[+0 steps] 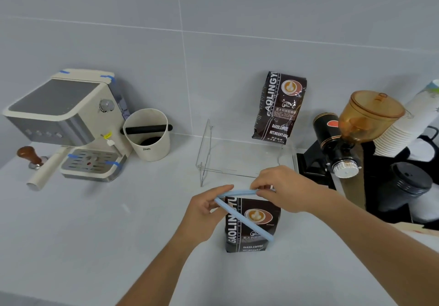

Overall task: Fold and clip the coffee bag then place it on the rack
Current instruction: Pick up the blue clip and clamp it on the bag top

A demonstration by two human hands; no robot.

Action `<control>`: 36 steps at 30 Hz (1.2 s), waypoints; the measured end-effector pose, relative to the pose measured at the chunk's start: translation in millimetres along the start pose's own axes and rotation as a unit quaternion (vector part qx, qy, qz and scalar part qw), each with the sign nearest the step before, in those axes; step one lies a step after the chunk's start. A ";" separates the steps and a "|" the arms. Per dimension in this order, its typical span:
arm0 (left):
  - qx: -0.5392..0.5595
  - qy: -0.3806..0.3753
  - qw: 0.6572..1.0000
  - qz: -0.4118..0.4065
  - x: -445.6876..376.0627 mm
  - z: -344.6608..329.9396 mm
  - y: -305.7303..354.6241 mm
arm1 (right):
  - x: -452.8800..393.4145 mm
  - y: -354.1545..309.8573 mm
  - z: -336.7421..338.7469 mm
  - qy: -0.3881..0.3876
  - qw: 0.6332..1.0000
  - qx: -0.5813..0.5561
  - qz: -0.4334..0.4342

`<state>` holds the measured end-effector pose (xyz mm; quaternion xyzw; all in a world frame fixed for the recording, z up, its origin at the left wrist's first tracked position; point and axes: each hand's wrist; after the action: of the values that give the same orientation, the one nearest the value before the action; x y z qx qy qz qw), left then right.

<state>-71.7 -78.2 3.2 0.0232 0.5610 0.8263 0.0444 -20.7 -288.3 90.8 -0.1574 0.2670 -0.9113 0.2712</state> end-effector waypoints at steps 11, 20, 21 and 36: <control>0.054 0.032 0.998 0.012 0.6 -9.9 -5.6 | 25.1 4.7 3.2 -0.018 0.988 -0.099 -0.118; -0.008 0.048 0.999 -0.002 4.0 -15.7 -5.4 | 60.3 17.7 -16.2 0.043 0.978 -0.160 -0.125; -0.017 0.047 0.999 -0.004 4.4 -16.0 -5.6 | 61.3 19.5 -16.7 0.059 0.979 -0.158 -0.114; -0.365 -0.098 0.913 -0.157 -15.7 -1.9 42.7 | 67.2 25.0 -24.6 0.181 0.974 -0.131 -0.049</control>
<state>-58.3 -97.1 42.4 -0.0021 0.2101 0.9494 0.2333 -75.0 -335.0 66.2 -0.0369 0.4203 -0.8940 0.1505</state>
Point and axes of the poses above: each hand's wrist, its own x-axis away from the middle knuckle, its own z-axis out of the back of the hand, y = z × x, and after that the axes turned 15 degrees about -x, right-handed
